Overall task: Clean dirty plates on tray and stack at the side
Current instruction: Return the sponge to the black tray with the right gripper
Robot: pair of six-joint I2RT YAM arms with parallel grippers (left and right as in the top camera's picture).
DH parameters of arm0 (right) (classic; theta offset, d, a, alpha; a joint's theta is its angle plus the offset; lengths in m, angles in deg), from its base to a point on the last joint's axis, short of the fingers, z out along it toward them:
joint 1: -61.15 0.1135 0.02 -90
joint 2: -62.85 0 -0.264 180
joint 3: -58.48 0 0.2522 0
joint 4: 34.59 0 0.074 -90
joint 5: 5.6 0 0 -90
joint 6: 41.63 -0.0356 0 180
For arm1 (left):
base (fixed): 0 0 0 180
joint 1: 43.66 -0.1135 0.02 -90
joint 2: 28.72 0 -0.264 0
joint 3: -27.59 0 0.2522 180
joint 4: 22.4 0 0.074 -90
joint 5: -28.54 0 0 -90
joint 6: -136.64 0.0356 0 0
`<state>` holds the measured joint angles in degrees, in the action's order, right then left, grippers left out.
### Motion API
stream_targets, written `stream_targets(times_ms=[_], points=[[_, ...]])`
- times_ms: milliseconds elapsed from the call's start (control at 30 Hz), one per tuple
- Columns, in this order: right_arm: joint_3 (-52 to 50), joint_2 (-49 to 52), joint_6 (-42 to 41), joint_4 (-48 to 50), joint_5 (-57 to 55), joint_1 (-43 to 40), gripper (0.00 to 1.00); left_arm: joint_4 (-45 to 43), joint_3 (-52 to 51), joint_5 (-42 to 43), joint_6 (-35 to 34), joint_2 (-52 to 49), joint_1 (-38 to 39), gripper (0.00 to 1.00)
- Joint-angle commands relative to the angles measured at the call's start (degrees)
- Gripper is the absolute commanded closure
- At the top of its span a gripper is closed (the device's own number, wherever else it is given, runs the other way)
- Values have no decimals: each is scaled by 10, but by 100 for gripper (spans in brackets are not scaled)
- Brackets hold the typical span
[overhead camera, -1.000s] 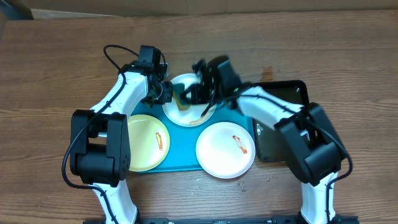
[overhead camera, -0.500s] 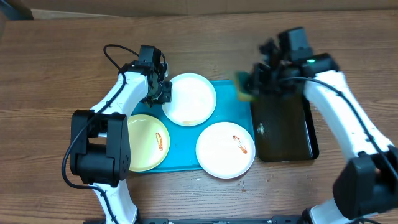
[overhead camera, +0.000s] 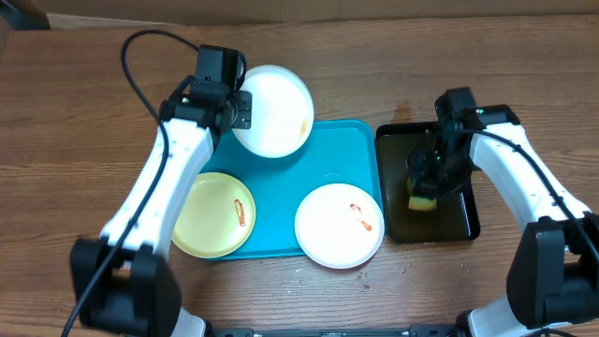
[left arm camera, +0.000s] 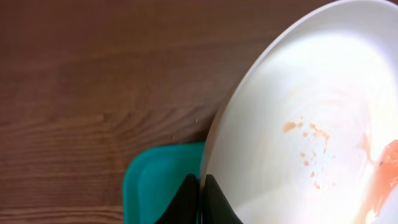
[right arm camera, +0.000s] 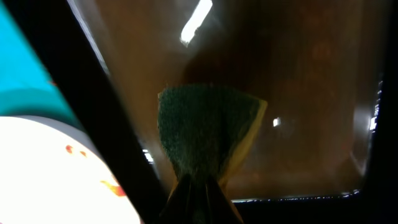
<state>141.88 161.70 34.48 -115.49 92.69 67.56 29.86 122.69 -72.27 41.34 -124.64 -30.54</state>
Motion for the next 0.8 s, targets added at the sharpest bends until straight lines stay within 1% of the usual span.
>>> stream_targets(times_ms=[0,67,133,267,400,433,500,533,600,633,700,767], points=[[-25,-9,1,9,-19,-1,96,-2,13,-32,15,49,23,96],[-36,-9,-28,16,-59,-1,96,-3,13,-43,15,65,31,96],[-49,-9,-45,38,-88,-1,96,-11,13,-83,23,78,39,96],[-68,-9,-43,67,-87,-1,96,-37,13,-155,78,84,57,96],[-82,-8,-43,86,-87,-1,96,-59,13,-224,111,82,78,96],[-89,-8,-44,94,-86,-1,94,-65,13,-234,118,82,82,96],[-105,-8,-51,105,-87,-1,81,-81,13,-255,137,82,92,96],[-115,-8,-55,110,-86,-1,71,-88,13,-265,146,82,98,96],[-131,-8,-57,120,-87,-1,39,-95,13,-285,157,82,106,96],[-139,-8,-56,128,-87,-1,27,-99,13,-297,164,82,110,96],[-141,-8,-56,131,-87,-2,14,-103,13,-313,179,82,118,96],[-135,-8,-56,129,-87,-3,14,-103,13,-314,186,82,124,96]])
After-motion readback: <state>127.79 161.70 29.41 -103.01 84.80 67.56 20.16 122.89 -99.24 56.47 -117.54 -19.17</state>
